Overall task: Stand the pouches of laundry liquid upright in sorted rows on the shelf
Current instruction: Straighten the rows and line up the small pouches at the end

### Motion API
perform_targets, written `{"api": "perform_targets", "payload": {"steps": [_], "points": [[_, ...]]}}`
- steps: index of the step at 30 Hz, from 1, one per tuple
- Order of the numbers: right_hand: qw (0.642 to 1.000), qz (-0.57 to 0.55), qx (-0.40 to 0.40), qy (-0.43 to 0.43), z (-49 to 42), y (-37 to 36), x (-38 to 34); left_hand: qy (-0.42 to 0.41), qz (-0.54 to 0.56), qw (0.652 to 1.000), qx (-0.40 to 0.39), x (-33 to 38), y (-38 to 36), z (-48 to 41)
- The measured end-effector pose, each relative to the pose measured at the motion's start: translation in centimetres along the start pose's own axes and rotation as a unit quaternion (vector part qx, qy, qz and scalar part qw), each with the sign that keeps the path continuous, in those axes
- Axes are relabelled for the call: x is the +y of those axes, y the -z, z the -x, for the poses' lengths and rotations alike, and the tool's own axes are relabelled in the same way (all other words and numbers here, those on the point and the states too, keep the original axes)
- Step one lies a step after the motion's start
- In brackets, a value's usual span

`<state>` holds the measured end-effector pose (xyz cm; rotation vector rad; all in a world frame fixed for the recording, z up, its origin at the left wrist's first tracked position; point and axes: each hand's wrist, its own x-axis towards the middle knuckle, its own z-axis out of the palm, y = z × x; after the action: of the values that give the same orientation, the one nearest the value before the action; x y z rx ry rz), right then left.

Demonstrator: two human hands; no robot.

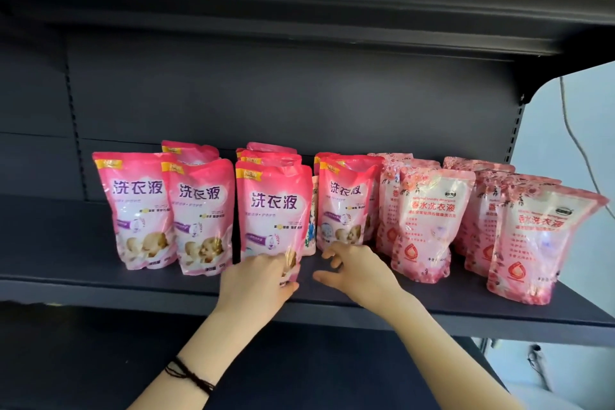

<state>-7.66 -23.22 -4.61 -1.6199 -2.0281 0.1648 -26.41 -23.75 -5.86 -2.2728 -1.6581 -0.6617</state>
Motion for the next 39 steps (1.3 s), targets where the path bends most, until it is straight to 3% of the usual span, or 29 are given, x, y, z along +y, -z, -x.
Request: {"api": "perform_targets", "payload": {"steps": [10, 15, 18, 21, 24, 27, 39], "points": [[0.999, 0.030, -0.007, 0.025, -1.7, -0.9, -3.0, 0.111, -0.062, 0.992, -0.003, -6.1, 1.5, 0.6], [0.999, 0.009, 0.005, -0.037, -2.4, -2.1, -3.3, 0.127, 0.078, 0.988, -0.025, -8.0, 0.2, -0.1], [0.989, -0.140, 0.031, -0.048, -2.5, -3.7, -3.4, 0.120, 0.266, 0.956, -0.038, -8.8, -1.7, -0.4], [0.911, -0.401, 0.042, -0.082, -2.3, -5.4, -4.3, 0.103, 0.435, 0.894, -0.031, -8.2, -3.1, -0.8], [0.850, -0.503, 0.106, -0.117, -2.8, -7.3, -4.3, 0.101, 0.499, 0.861, -0.010, -7.3, -4.5, -1.2], [0.830, -0.514, 0.159, -0.143, -3.0, -7.9, -4.3, 0.098, 0.507, 0.856, 0.031, -6.6, -5.5, -1.5], [0.837, -0.461, 0.254, -0.149, -1.9, -2.3, 2.8, 0.044, 0.499, 0.865, 0.037, 2.9, -7.9, -6.3]]}}
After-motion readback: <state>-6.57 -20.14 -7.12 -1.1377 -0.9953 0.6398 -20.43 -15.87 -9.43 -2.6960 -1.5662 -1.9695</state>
